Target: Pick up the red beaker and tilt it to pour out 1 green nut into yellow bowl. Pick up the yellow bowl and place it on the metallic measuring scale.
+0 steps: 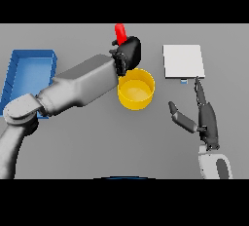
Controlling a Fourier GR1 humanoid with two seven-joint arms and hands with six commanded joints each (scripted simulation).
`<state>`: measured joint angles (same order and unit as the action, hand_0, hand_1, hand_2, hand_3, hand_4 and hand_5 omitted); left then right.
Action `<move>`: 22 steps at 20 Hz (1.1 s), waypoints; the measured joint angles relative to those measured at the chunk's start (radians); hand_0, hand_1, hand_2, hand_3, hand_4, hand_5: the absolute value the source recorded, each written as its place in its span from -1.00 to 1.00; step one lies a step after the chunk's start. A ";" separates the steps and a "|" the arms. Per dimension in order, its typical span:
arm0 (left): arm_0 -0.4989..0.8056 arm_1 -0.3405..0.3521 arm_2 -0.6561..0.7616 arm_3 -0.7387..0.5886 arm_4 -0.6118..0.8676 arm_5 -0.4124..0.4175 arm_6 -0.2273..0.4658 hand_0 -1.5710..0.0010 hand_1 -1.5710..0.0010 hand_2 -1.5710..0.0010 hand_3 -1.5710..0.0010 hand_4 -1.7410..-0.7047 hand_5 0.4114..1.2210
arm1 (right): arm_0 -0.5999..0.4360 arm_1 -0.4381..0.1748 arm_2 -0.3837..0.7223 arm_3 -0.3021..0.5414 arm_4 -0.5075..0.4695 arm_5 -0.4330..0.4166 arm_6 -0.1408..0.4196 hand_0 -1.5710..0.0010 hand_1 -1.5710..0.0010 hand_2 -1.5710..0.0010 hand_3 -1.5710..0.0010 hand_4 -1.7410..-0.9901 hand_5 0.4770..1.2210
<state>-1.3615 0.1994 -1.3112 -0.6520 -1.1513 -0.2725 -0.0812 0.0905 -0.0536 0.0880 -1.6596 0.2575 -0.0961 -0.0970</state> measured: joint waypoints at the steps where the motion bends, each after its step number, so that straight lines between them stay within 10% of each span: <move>1: -0.024 0.001 0.001 0.010 0.007 -0.006 -0.015 -1.00 -1.00 -1.00 -1.00 -0.98 1.00 | 0.006 0.003 0.003 -0.005 0.000 0.000 -0.009 1.00 1.00 1.00 1.00 0.42 -0.69; 5: -0.123 0.042 0.045 0.037 0.053 0.025 -0.041 -1.00 -1.00 -0.78 -0.92 -0.87 1.00 | -0.001 0.002 0.004 -0.012 0.005 -0.004 0.005 1.00 1.00 1.00 1.00 0.44 -0.69; 7: -0.184 0.068 0.087 0.091 0.082 0.056 -0.034 -1.00 -1.00 -0.86 -0.33 -0.92 1.00 | 0.000 0.001 0.002 -0.009 0.005 -0.006 -0.006 1.00 1.00 1.00 1.00 0.48 -0.68; 12: -0.300 0.130 0.217 0.228 0.212 0.066 -0.012 -1.00 -1.00 -0.95 -0.78 -0.96 1.00 | -0.010 0.016 -0.003 -0.004 -0.048 0.024 -0.006 1.00 1.00 1.00 1.00 0.46 -0.68; 17: -0.273 0.217 0.470 0.393 0.498 0.114 0.135 -1.00 -1.00 -0.98 -0.74 -0.99 1.00 | -0.023 0.005 -0.014 0.015 -0.067 0.038 -0.017 1.00 1.00 1.00 1.00 0.38 -0.69; 22: -0.155 0.340 0.649 0.420 0.766 0.242 0.134 -1.00 -1.00 -1.00 -0.82 -1.00 1.00 | -0.030 -0.010 -0.014 0.036 -0.064 0.048 -0.056 1.00 1.00 1.00 1.00 0.37 -0.70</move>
<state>-1.5161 0.5395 -0.6621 -0.2319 -0.3852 -0.0304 0.0532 0.0608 -0.0631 0.0739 -1.6237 0.1936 -0.0485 -0.1530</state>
